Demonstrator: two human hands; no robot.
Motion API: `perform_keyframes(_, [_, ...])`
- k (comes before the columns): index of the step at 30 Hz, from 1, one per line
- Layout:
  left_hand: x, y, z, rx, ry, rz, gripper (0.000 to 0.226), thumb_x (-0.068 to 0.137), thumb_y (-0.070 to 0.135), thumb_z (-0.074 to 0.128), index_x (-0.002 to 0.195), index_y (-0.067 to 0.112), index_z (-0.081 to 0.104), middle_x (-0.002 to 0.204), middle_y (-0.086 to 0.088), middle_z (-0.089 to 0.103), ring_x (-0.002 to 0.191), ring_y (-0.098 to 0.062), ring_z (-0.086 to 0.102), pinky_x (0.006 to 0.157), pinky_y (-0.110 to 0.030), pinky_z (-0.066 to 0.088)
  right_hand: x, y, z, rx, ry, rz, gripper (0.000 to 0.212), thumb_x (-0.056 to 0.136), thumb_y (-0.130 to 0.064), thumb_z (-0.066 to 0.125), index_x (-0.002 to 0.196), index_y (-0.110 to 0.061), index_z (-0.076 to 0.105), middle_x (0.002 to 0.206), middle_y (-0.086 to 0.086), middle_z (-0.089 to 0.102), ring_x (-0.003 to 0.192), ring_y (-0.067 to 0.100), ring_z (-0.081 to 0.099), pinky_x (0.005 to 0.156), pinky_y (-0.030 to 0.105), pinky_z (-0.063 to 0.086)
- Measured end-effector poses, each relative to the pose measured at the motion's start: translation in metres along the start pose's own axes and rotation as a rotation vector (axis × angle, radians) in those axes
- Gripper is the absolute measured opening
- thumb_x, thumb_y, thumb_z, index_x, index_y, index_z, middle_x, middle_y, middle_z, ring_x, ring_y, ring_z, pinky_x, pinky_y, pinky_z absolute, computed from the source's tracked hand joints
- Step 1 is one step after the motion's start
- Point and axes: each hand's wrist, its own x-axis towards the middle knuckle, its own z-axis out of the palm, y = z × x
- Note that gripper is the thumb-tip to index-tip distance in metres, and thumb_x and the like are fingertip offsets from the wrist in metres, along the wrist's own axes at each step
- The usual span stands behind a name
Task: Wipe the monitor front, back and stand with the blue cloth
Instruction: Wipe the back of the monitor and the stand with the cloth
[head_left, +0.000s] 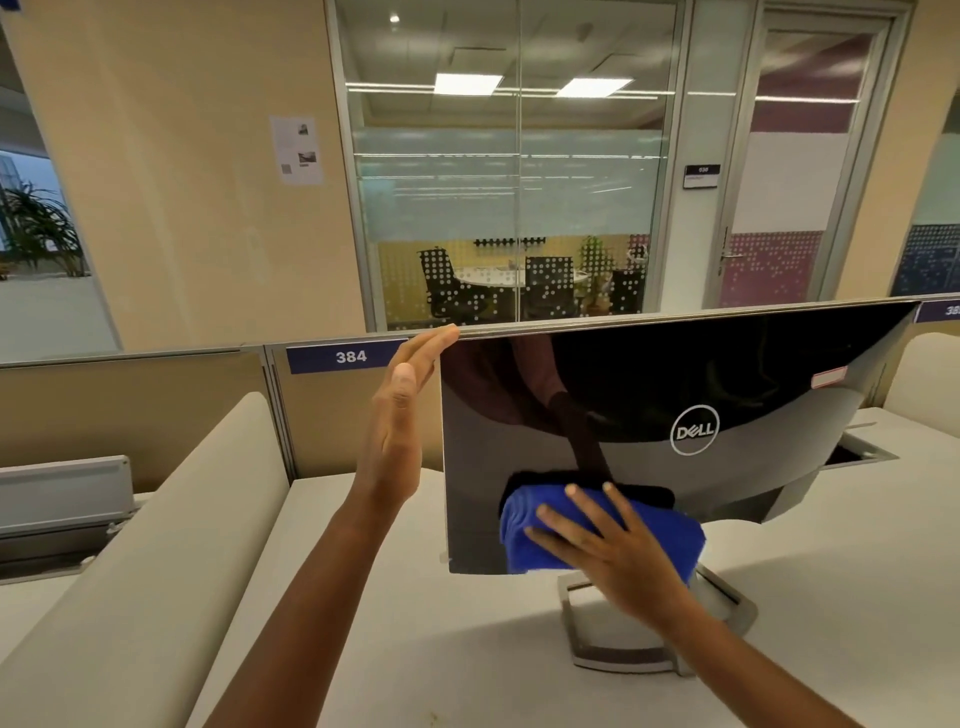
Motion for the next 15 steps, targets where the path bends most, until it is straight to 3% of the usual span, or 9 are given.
perform_keyframes(3, [0.0, -0.005, 0.001, 0.039, 0.011, 0.043, 0.066, 0.082, 0.073, 0.019, 0.123, 0.028, 0.045, 0.133, 0.005, 0.046, 0.129, -0.009, 0.041, 0.108, -0.022, 0.031, 0.019, 0.024, -0.011, 0.075, 0.189, 0.254, 0.084, 0.081, -0.03, 0.055, 0.148, -0.023, 0.007, 0.147, 0.004, 0.017, 0.143, 0.029, 0.004, 0.11, 0.049, 0.014])
perform_keyframes(6, [0.0, -0.007, 0.002, 0.05, 0.015, 0.049, 0.066, 0.081, 0.074, 0.019, 0.123, 0.03, 0.045, 0.134, 0.004, 0.046, 0.129, -0.01, 0.041, 0.108, -0.021, 0.031, 0.062, 0.038, -0.033, 0.264, 0.31, 0.556, 0.069, 0.09, -0.033, 0.042, 0.148, -0.024, 0.006, 0.146, 0.008, 0.017, 0.144, 0.023, -0.006, 0.113, 0.045, 0.009])
perform_keyframes(8, [0.0, -0.007, 0.002, 0.046, 0.012, 0.057, 0.066, 0.081, 0.075, 0.019, 0.122, 0.031, 0.044, 0.133, 0.005, 0.046, 0.129, -0.009, 0.041, 0.107, -0.019, 0.032, 0.094, 0.039, -0.048, 0.347, 0.336, 0.651, 0.054, 0.096, -0.039, 0.03, 0.146, -0.022, 0.016, 0.146, 0.009, 0.019, 0.143, 0.021, -0.009, 0.114, 0.045, 0.007])
perform_keyframes(10, [0.0, -0.008, 0.003, 0.038, 0.02, 0.068, 0.062, 0.082, 0.073, 0.021, 0.121, 0.031, 0.045, 0.131, 0.005, 0.047, 0.126, -0.008, 0.043, 0.104, -0.018, 0.034, 0.122, 0.031, -0.061, 0.385, 0.326, 0.649, 0.052, 0.096, -0.041, 0.027, 0.143, -0.018, 0.021, 0.148, 0.008, 0.016, 0.143, 0.021, -0.011, 0.114, 0.046, 0.007])
perform_keyframes(12, [0.0, -0.01, 0.004, 0.028, 0.042, 0.061, 0.051, 0.087, 0.063, 0.023, 0.12, 0.031, 0.045, 0.127, 0.009, 0.048, 0.121, -0.005, 0.047, 0.101, -0.019, 0.038, 0.141, 0.017, -0.069, 0.393, 0.297, 0.581, 0.057, 0.092, -0.038, 0.037, 0.143, -0.019, 0.021, 0.149, 0.007, 0.014, 0.143, 0.023, -0.01, 0.114, 0.047, 0.006])
perform_keyframes(15, [-0.001, -0.008, 0.003, 0.072, 0.064, 0.036, 0.043, 0.086, 0.046, 0.019, 0.119, 0.033, 0.043, 0.125, 0.014, 0.048, 0.118, -0.002, 0.047, 0.101, -0.022, 0.039, 0.147, 0.007, -0.072, 0.355, 0.264, 0.491, 0.059, 0.089, -0.036, 0.041, 0.142, -0.021, 0.022, 0.149, 0.005, 0.017, 0.142, 0.029, 0.004, 0.114, 0.047, 0.007])
